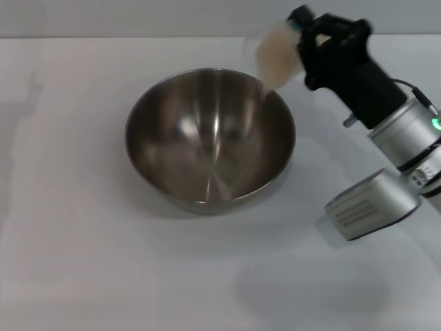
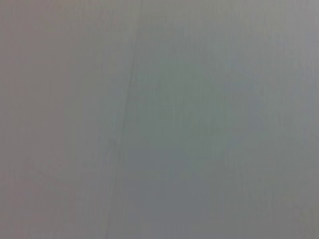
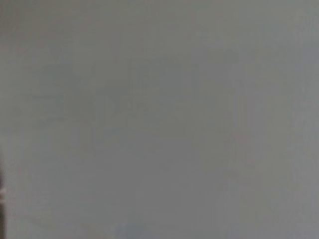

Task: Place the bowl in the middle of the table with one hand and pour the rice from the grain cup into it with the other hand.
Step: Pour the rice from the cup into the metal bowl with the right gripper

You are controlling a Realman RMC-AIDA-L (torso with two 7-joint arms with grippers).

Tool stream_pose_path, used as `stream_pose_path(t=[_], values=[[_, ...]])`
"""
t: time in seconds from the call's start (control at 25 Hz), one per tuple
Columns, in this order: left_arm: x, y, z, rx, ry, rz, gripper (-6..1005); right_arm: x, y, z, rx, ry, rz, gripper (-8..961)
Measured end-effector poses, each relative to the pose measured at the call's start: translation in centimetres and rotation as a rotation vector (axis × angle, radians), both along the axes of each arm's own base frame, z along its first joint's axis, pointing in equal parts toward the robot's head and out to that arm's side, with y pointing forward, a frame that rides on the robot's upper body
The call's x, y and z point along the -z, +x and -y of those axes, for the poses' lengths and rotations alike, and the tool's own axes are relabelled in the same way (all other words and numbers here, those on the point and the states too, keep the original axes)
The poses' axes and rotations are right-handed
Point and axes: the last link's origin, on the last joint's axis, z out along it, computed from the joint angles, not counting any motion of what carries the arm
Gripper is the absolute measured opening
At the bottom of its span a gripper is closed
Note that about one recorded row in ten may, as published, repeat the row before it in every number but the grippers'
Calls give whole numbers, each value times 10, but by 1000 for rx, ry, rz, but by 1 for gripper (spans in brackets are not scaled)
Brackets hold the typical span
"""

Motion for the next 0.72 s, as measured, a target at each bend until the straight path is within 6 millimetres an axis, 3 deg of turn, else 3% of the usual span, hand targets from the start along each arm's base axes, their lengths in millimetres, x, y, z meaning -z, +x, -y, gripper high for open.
stream_pose_path(t=[0.2, 0.72], values=[[-1, 2, 0, 9, 5, 1, 807, 10, -5, -9, -96, 47, 237, 12], [1, 4, -2, 22, -6, 19, 807, 12, -19, -22, -312, 88, 478, 12]])
